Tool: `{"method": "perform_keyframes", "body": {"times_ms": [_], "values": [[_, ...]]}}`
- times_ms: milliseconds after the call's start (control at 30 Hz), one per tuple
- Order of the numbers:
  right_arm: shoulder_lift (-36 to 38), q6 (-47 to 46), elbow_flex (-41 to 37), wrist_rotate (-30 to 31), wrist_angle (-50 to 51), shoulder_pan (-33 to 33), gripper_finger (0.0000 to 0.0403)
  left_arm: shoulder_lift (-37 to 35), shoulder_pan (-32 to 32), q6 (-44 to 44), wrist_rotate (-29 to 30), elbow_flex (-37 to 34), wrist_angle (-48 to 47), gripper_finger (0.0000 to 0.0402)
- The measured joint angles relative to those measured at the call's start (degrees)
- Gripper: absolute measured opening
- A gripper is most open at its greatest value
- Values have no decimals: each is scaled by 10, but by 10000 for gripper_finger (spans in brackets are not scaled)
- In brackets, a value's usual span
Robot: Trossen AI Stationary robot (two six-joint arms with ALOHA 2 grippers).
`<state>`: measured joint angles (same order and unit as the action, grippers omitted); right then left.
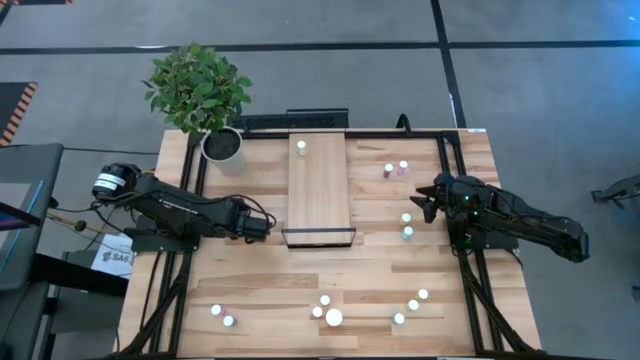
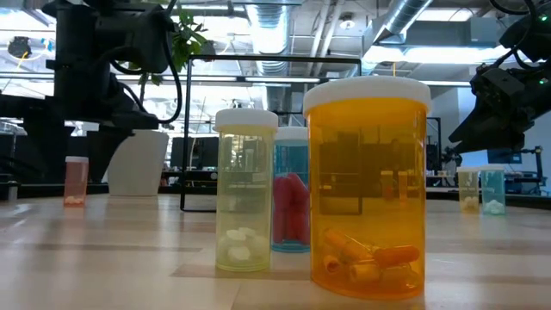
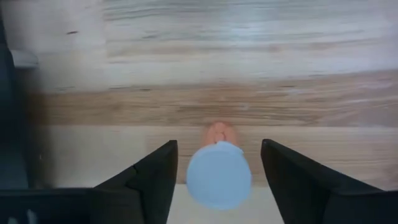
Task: Pick and place medicine bottles onto shelf by color
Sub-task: Put the red pill bottle on the shelf
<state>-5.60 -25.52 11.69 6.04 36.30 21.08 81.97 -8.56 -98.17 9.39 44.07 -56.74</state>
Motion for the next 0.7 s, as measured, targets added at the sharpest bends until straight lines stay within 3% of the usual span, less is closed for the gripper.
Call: {"method": "perform_keyframes", "body": {"times_ms": [300, 700], "values": [[0, 0, 0, 0, 0, 0, 234, 0, 0, 0, -8, 0, 1, 128], [0, 0, 0, 0, 0, 0, 234, 0, 16, 32, -10, 13, -3, 121]]}}
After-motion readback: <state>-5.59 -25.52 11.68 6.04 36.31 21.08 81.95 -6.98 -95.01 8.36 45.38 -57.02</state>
